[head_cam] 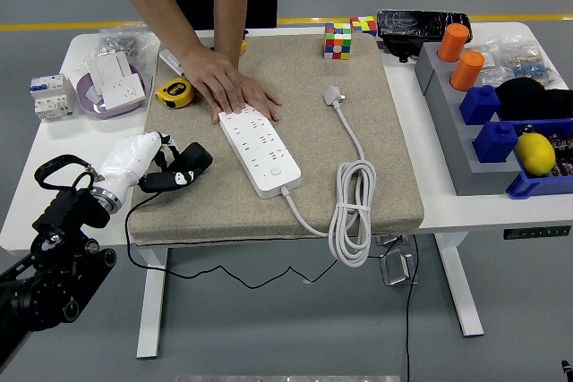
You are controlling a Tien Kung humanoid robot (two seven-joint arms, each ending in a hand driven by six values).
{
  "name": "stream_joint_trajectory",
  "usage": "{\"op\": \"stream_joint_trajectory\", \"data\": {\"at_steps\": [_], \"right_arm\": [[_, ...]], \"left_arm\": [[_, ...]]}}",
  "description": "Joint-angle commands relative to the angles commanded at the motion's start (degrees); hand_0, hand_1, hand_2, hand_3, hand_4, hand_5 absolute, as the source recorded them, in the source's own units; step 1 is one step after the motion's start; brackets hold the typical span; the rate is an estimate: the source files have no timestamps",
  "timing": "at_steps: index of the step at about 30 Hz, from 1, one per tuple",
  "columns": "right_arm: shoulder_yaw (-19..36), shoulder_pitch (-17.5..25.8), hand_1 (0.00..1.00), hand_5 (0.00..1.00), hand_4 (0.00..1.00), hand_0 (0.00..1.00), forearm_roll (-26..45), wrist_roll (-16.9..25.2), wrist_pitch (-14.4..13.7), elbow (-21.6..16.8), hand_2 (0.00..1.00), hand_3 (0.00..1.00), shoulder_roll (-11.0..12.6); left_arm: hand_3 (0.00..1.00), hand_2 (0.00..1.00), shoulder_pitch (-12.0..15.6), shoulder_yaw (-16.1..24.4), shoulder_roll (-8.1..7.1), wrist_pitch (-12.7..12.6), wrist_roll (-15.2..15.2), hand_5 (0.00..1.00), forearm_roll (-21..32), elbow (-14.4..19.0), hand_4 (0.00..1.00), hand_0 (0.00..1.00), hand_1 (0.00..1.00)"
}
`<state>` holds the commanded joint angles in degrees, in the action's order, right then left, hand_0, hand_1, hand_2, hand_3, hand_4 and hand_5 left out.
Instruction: Pick up the plug,place it near the board,insert it into the board,press the button
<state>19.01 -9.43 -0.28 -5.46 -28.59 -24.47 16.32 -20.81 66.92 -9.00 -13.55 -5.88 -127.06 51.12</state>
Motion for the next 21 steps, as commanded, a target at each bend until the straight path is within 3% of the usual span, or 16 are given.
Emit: {"op": "stream_joint_trajectory", "data": {"at_steps": [3, 4, 9, 10, 15, 16, 21], "right_arm": [[0.10, 0.06, 0.869, 0.998, 0.998, 0.936, -0.09, 0.02, -0.01, -0.03, 0.811, 0.805, 0.03], [0.07, 0.07, 0.870, 0.998, 0.998, 0.936, -0.07, 0.02, -0.01, -0.02, 0.811, 0.805, 0.03], [0.03, 0.22, 0.870, 0.998, 0.998, 0.936, -0.05, 0.05, -0.01, -0.02, 0.811, 0.805, 0.03], [0.05, 0.27, 0.870, 0.998, 0.998, 0.936, -0.07, 0.05, 0.00, -0.03, 0.811, 0.805, 0.04], [-0.04, 0.42, 0.870, 0.998, 0.998, 0.936, 0.01, 0.04, 0.03, -0.01, 0.811, 0.805, 0.04], [-0.04, 0.44, 0.870, 0.998, 0.998, 0.936, 0.02, 0.04, 0.03, -0.01, 0.811, 0.805, 0.04], [0.13, 0.38, 0.870, 0.998, 0.998, 0.936, -0.02, 0.02, 0.03, -0.03, 0.811, 0.805, 0.01]], "left_arm": [[0.493, 0.512, 0.13, -0.02, 0.01, 0.70, 0.10, 0.493, -0.19, -0.09, 0.938, 0.508, 0.545], [0.601, 0.653, 0.17, -0.08, -0.02, 0.70, 0.08, 0.553, -0.22, -0.09, 0.998, 0.667, 0.708], [0.601, 0.653, 0.42, -0.20, -0.22, 0.87, -0.17, 0.553, -0.12, 0.17, 0.998, 0.667, 0.708], [0.685, 0.697, 0.48, -0.19, -0.28, 0.90, -0.25, 0.600, -0.03, 0.24, 0.998, 0.718, 0.762], [0.685, 0.697, 0.69, 0.20, -0.44, 0.95, -0.69, 0.600, 0.49, 0.68, 0.998, 0.718, 0.762], [0.710, 0.715, 0.75, 0.46, -0.45, 1.05, -0.80, 0.645, 0.72, 0.90, 0.998, 0.735, 0.775], [0.710, 0.715, 1.47, 3.53, -0.38, 2.94, -1.34, 0.645, 2.78, 3.83, 0.998, 0.735, 0.775]]}}
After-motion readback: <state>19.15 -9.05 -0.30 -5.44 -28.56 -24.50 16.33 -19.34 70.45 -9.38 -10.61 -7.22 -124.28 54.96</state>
